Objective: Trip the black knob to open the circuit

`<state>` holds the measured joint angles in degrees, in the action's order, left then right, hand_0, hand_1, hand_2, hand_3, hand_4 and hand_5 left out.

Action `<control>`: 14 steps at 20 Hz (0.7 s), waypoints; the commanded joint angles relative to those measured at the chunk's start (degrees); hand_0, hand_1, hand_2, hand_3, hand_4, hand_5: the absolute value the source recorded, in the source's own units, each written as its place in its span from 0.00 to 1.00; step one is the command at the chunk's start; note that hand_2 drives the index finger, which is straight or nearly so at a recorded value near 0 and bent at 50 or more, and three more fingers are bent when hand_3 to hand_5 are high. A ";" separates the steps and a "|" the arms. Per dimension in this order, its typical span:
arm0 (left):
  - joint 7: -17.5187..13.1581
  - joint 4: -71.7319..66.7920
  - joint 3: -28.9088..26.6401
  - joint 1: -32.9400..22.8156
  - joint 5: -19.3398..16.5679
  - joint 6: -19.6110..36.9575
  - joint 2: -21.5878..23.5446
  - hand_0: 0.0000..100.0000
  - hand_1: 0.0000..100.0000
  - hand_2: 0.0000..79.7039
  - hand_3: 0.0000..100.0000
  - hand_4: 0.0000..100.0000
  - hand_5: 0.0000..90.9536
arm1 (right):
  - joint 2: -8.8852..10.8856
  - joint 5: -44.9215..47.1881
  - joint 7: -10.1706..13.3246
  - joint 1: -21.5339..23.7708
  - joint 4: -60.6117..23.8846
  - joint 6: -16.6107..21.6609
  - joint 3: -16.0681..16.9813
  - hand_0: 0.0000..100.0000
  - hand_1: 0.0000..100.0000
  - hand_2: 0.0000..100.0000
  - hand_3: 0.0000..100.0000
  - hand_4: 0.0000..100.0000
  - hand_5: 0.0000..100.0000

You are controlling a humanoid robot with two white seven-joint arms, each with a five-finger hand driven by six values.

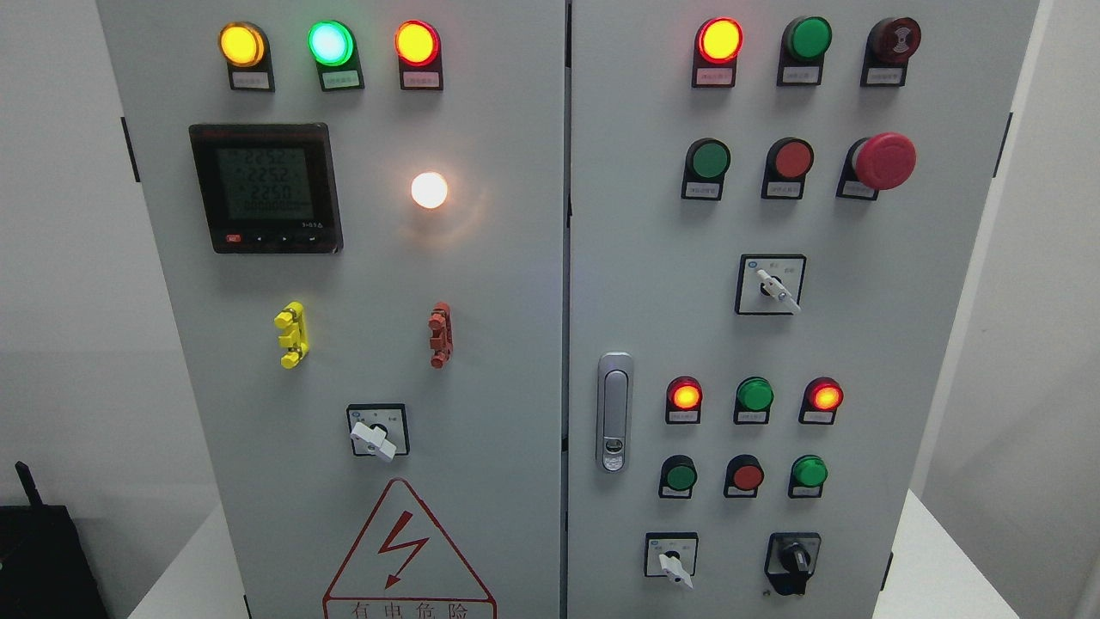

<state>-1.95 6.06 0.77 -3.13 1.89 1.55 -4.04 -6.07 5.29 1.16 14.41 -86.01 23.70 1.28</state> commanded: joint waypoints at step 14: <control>0.01 0.01 -0.07 0.14 0.14 0.12 -0.09 0.12 0.39 0.00 0.00 0.00 0.00 | 0.19 0.16 2.98 -2.54 -4.25 0.12 -0.58 0.18 0.21 0.00 1.00 0.99 0.99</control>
<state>-1.95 6.06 0.78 -3.13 1.89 1.54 -4.04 -6.00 5.30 4.16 12.48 -88.47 23.55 0.88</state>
